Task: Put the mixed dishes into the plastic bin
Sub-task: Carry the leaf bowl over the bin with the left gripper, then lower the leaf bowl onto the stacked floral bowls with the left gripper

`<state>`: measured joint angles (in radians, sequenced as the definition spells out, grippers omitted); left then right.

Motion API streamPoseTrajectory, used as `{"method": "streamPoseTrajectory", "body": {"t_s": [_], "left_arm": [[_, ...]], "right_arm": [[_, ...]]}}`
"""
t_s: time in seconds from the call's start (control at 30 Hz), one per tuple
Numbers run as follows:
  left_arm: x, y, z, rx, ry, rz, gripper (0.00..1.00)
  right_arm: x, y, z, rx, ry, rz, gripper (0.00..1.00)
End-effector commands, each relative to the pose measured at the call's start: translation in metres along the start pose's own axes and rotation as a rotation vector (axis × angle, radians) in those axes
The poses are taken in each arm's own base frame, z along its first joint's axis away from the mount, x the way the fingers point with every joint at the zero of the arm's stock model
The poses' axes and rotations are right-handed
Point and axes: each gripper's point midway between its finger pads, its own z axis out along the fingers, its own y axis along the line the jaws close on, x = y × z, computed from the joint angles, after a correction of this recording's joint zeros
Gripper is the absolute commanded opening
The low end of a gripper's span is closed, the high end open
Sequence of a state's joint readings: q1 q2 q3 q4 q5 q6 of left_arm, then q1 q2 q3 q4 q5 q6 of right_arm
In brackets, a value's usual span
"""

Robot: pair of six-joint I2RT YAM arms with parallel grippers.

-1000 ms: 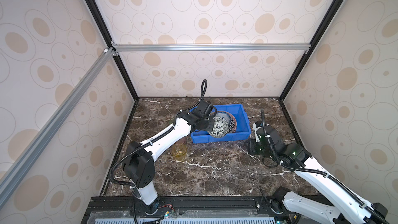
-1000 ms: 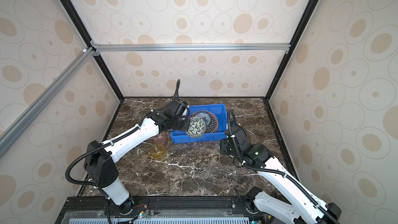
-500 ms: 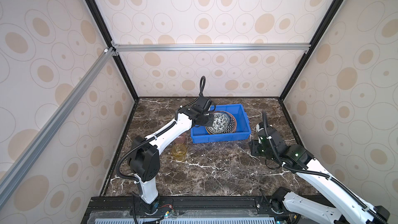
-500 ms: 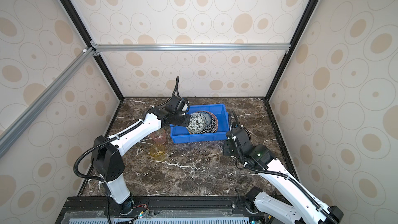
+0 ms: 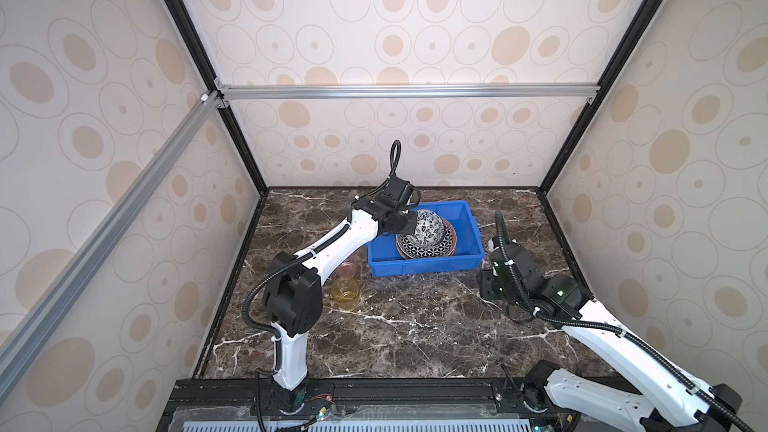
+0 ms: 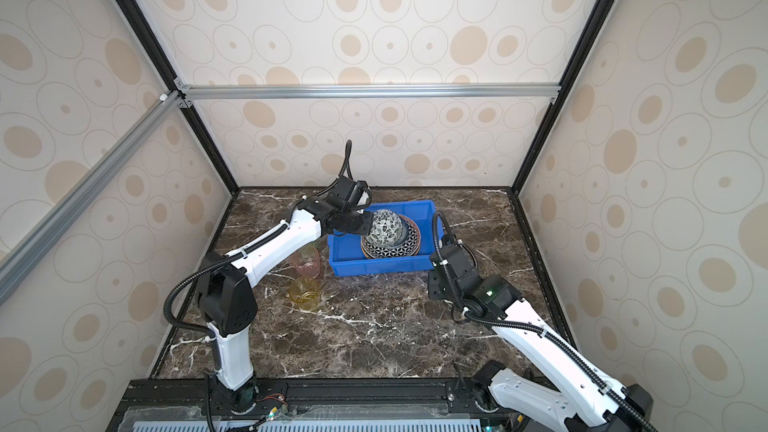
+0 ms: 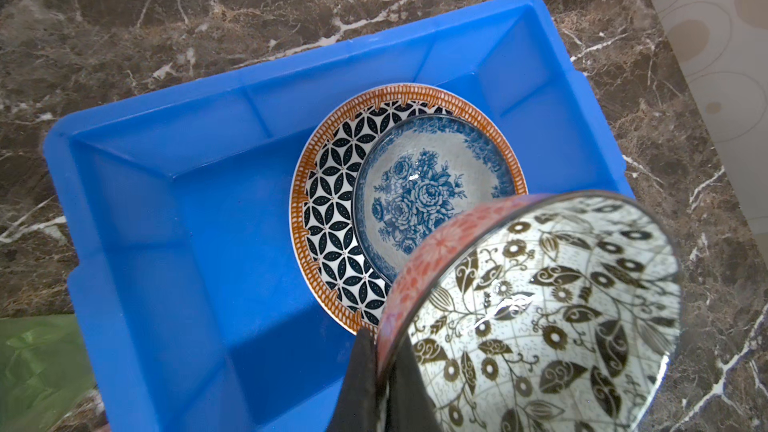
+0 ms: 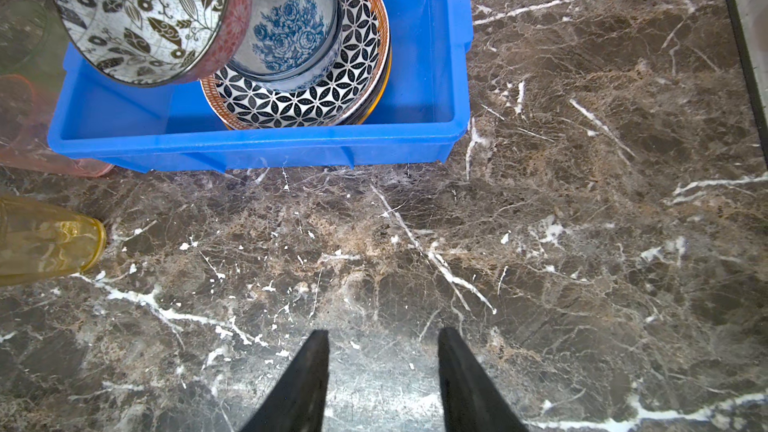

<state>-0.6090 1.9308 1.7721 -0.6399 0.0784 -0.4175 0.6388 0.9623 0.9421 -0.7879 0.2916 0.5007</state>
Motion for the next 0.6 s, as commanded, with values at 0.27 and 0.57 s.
{"method": "streamPoseTrajectory", "body": {"t_s": [0.27,0.57], "left_arm": [[-0.034,-0.002,0.005,0.035,-0.044,0.0,0.0],[-0.04,0.001,0.021,0.029,-0.033,-0.003,0.0]], "right_arm": [[-0.003,-0.004,0.013,0.035,0.021,0.002,0.52],[-0.002,-0.007,0.021,0.016,0.036,0.032,0.53]]}}
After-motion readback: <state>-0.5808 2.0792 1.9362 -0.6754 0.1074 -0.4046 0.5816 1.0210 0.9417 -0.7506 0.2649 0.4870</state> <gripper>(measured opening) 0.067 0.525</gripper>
